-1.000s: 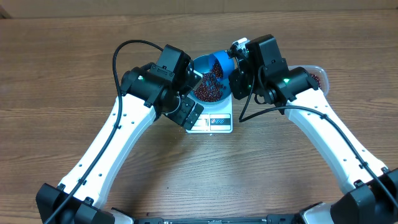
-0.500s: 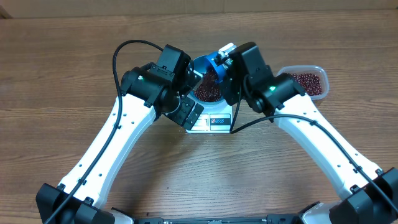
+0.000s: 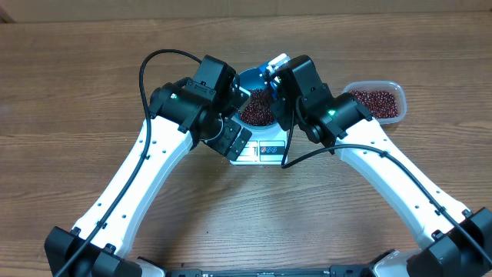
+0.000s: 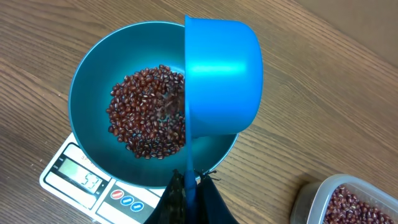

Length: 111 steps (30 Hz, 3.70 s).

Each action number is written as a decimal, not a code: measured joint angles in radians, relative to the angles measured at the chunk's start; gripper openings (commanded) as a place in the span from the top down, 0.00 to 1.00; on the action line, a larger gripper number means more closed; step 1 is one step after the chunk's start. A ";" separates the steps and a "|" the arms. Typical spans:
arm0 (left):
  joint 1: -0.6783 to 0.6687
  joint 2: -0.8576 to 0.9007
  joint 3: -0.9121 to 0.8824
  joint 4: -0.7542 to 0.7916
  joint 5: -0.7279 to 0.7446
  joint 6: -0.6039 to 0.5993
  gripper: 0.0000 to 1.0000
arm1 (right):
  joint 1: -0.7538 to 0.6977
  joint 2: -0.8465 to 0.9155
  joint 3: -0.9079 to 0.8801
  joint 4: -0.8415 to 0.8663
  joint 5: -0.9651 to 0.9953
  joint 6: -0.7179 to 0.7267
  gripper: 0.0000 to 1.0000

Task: Scoop item into bowl and weigh 150g on scale
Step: 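Tip the blue scoop to pour beans into the teal bowl, right gripper, then move the empty scoop back and lower it into the bean tub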

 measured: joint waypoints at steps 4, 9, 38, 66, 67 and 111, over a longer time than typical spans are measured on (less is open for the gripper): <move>0.000 0.000 0.000 0.000 0.000 0.000 0.00 | 0.006 0.000 0.000 -0.001 0.003 -0.002 0.96; 0.000 0.000 0.000 0.000 0.000 0.000 0.00 | 0.032 0.000 0.000 -0.001 0.024 -0.003 0.96; 0.000 0.000 0.000 0.000 0.000 0.000 0.00 | 0.058 0.000 0.000 0.000 0.063 -0.029 0.96; 0.000 0.000 0.000 0.000 0.000 0.000 0.00 | -0.484 -0.274 0.111 -0.286 -0.181 0.200 0.96; 0.000 0.000 0.000 0.000 0.000 0.000 0.00 | -0.499 -0.269 0.116 -0.294 -0.178 0.208 0.96; 0.000 0.000 0.000 0.000 0.000 0.000 0.00 | -0.533 0.285 0.420 -0.666 0.116 0.232 0.96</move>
